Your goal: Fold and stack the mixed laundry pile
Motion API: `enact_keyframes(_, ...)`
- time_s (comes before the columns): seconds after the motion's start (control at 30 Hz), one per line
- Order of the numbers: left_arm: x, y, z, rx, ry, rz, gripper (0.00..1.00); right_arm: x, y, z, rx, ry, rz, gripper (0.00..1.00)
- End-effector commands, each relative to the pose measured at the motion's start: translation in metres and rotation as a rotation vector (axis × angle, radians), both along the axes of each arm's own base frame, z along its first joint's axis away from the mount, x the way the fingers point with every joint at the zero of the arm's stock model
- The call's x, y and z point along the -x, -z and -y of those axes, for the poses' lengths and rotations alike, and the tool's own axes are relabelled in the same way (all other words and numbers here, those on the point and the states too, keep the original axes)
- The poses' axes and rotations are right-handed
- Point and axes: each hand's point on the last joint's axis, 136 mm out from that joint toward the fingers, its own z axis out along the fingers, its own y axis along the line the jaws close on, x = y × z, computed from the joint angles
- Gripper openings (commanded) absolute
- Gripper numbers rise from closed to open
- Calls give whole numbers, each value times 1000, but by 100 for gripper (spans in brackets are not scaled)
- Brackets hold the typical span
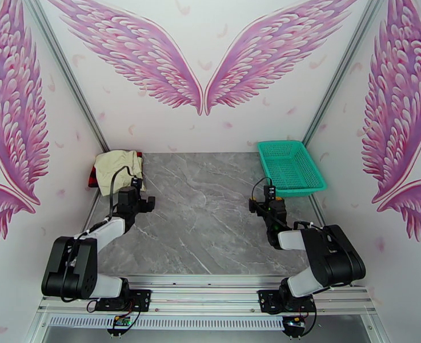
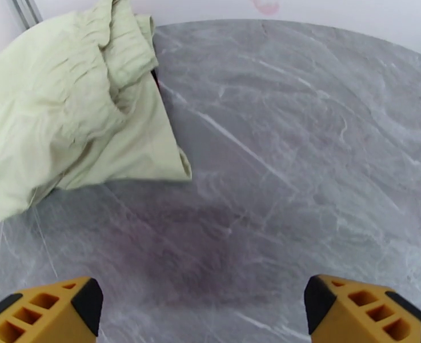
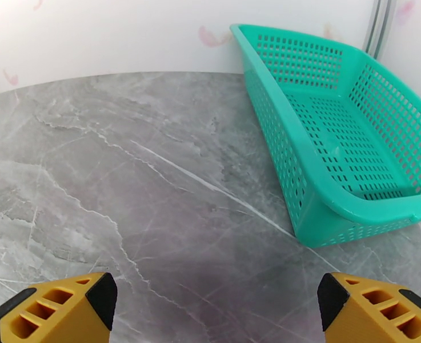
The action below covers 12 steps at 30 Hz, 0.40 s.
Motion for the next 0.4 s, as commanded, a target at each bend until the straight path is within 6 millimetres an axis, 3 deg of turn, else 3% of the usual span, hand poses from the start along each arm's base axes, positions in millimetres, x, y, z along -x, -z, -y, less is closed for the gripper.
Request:
enact_keyframes(0.0, 2, -7, -12, 21, -30, 154, 99, -6, -12, -1, -19, -5, 41, 99)
enact_keyframes(0.1, 14, -5, -22, 8, -106, 271, 99, -6, -12, -2, -24, -8, 37, 99)
enact_keyframes(0.37, 15, -3, -22, 2, -108, 243, 99, -6, -11, -1, -45, -32, 31, 99)
